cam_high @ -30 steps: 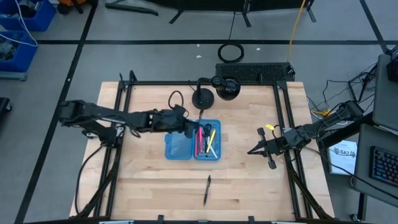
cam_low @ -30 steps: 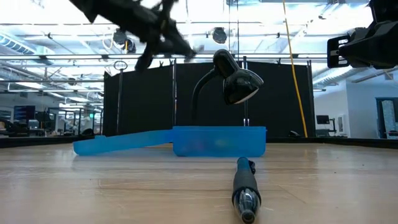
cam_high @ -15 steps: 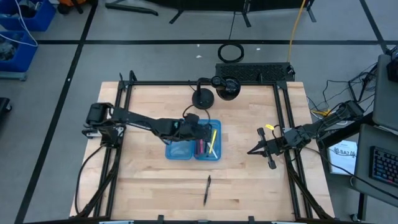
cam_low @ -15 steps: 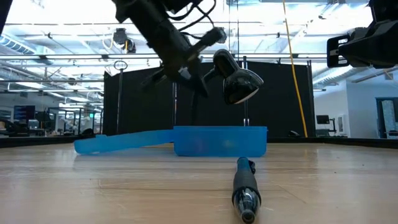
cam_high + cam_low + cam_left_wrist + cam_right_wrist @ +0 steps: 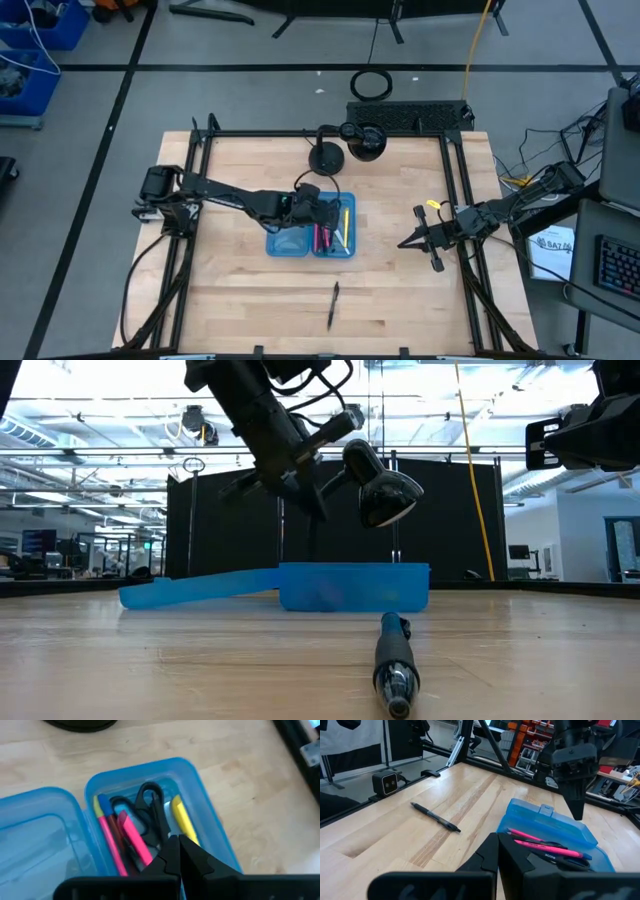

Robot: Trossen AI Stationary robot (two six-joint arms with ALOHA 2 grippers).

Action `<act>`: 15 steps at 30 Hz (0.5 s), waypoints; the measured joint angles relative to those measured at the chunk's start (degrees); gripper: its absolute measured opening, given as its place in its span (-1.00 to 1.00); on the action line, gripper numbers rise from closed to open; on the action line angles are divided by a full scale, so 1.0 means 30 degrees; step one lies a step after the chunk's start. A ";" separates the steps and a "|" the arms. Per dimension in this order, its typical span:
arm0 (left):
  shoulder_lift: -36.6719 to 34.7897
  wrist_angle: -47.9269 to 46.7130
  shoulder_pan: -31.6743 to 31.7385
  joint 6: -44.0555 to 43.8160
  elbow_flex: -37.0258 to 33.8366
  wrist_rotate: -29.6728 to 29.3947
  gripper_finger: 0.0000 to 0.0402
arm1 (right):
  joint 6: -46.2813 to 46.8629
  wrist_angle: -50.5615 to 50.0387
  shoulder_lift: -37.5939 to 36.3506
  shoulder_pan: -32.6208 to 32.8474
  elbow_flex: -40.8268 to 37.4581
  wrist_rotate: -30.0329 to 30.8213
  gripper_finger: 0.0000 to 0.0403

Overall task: Pick & place school supplies into a supply box
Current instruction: Put the black pen into the blue supply box

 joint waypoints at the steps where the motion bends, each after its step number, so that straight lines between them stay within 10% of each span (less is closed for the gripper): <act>1: 0.0007 -0.0082 0.0000 -0.0008 0.0000 0.0058 -1.00 | 0.0002 0.0000 -0.0004 0.0000 0.0000 0.0000 -1.00; 15: 0.0007 -0.0037 -0.0015 -0.0075 0.0000 0.0234 -1.00 | 0.0095 0.0000 0.0003 0.0000 0.0000 -0.0007 -1.00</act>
